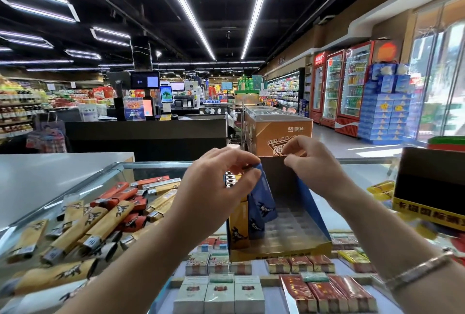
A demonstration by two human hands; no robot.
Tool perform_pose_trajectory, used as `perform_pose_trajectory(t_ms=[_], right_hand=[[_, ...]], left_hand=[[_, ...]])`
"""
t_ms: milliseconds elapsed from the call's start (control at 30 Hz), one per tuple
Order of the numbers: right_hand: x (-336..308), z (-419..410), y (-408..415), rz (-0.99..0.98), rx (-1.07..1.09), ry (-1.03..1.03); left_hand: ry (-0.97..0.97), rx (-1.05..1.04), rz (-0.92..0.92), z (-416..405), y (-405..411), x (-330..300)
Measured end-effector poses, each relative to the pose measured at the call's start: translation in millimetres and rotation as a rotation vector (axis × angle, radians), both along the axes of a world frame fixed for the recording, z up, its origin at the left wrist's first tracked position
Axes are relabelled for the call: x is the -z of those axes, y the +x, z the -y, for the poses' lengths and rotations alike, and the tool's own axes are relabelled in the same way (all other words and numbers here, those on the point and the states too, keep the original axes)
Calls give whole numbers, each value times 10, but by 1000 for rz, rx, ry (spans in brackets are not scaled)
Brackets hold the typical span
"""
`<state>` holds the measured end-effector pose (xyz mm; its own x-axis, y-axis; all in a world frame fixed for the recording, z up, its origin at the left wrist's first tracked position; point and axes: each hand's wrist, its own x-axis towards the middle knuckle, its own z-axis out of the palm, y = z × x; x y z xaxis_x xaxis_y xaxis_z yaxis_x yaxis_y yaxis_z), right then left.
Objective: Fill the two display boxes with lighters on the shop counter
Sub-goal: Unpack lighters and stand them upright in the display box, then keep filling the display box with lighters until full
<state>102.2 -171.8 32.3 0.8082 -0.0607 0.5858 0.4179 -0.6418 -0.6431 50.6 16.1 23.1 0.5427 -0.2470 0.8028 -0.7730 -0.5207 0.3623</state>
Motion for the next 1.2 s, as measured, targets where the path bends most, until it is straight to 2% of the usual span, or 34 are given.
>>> perform_pose_trajectory(t_ms=[67, 133, 200, 333, 700, 833, 967, 1067, 1200], right_hand=[[82, 32, 87, -110, 38, -32], [136, 43, 142, -255, -24, -40], [171, 27, 166, -317, -66, -83], [200, 20, 203, -303, -43, -174], [174, 15, 147, -303, -60, -178], [170, 26, 129, -317, -68, -172], [160, 62, 103, -336, -73, -178], [136, 85, 93, -361, -74, -190], [79, 126, 83, -418, -44, -231]], left_hand=[[69, -31, 41, 6, -2, 15], [126, -53, 92, 2, -4, 20], [190, -69, 141, 5, -10, 15], [272, -70, 192, 29, -17, 10], [373, -78, 205, 6, 18, 14], [314, -45, 72, -22, 43, 17], [291, 56, -195, -43, 83, 82], [284, 78, -326, -54, 115, 128], [244, 116, -366, -69, 127, 132]])
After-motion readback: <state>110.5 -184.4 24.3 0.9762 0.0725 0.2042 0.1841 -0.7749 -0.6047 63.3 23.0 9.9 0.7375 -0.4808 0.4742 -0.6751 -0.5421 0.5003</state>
